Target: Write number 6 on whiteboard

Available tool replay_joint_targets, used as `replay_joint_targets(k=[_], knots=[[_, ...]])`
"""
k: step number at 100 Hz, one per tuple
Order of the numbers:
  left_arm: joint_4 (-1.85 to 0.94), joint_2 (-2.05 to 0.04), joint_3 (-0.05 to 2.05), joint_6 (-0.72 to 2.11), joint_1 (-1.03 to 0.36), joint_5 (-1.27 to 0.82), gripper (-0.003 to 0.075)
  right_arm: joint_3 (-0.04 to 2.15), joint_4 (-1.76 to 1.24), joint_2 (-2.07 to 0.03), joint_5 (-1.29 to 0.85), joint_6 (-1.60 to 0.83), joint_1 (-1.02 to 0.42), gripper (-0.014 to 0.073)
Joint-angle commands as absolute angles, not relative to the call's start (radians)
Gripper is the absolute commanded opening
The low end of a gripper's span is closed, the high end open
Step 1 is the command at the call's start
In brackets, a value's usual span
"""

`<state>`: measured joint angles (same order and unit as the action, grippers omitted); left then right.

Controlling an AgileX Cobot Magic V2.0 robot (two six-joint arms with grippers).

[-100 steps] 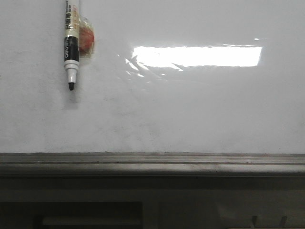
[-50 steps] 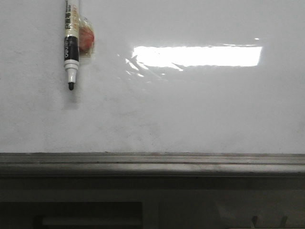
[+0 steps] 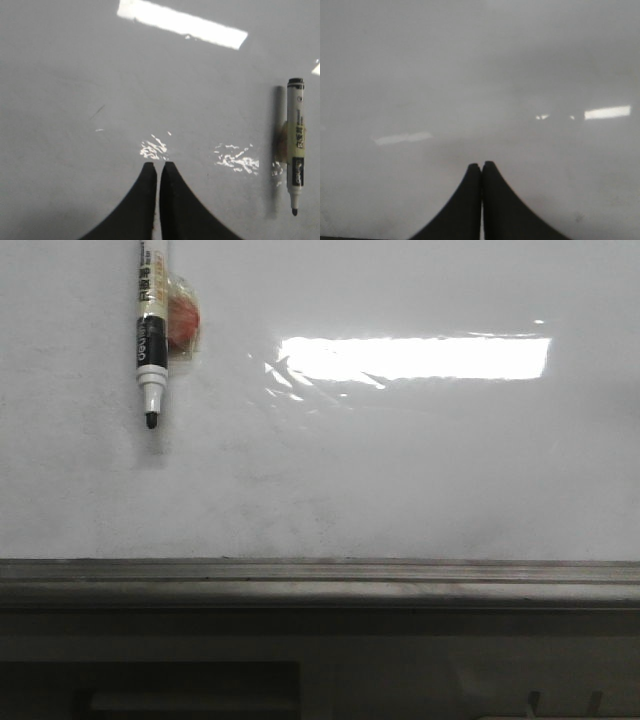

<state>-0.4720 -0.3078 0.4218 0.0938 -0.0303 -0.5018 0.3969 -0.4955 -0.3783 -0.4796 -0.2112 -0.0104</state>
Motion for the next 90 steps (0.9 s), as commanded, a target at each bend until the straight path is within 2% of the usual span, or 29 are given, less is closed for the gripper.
replay_joint_targets(k=[1,9,19,26,30,31,36,43,47,68,90], knots=[[-0.475,-0.395,0.5,0.106,-0.049,-0.51,-0.0019,0.484,-0.494,-0.466,-0.477,-0.217,-0.005,-0.0043],[-0.522,-0.437,0.514,0.168,-0.087,-0.501,-0.0015,0.516,-0.494,-0.511,-0.487,-0.254,-0.005,-0.0013],[-0.63,-0.474,0.523,0.31,-0.151,-0.492,0.0062,0.532,-0.494,-0.541,-0.486,-0.258,-0.005,0.0139],[-0.684,-0.5,0.526,0.352,-0.19,-0.477,0.0176,0.532,-0.494,-0.549,-0.486,-0.258,-0.005,0.0306],[-0.721,-0.517,0.526,0.354,-0.209,-0.463,0.0279,0.532,-0.494,-0.55,-0.486,-0.258,-0.005,0.0403],[-0.726,-0.52,0.526,0.354,-0.212,-0.461,0.0279,0.532,-0.496,-0.55,-0.486,-0.258,-0.005,0.0429],[-0.756,-0.54,0.526,0.36,-0.233,-0.443,0.0398,0.532,-0.498,-0.55,-0.486,-0.258,-0.005,0.0489],[-0.769,-0.574,0.526,0.388,-0.263,-0.409,0.0496,0.532,-0.498,-0.55,-0.486,-0.258,-0.005,0.0498],[-0.783,-0.598,0.526,0.412,-0.282,-0.391,0.0507,0.532,-0.498,-0.55,-0.486,-0.258,-0.005,0.0498],[-0.964,-0.761,0.547,0.593,-0.412,-0.294,0.046,0.532,-0.504,-0.55,-0.486,-0.258,-0.005,0.0498],[-0.972,-0.952,0.625,0.62,-0.569,-0.163,0.046,0.532,-0.504,-0.55,-0.488,-0.258,-0.005,0.0498]])
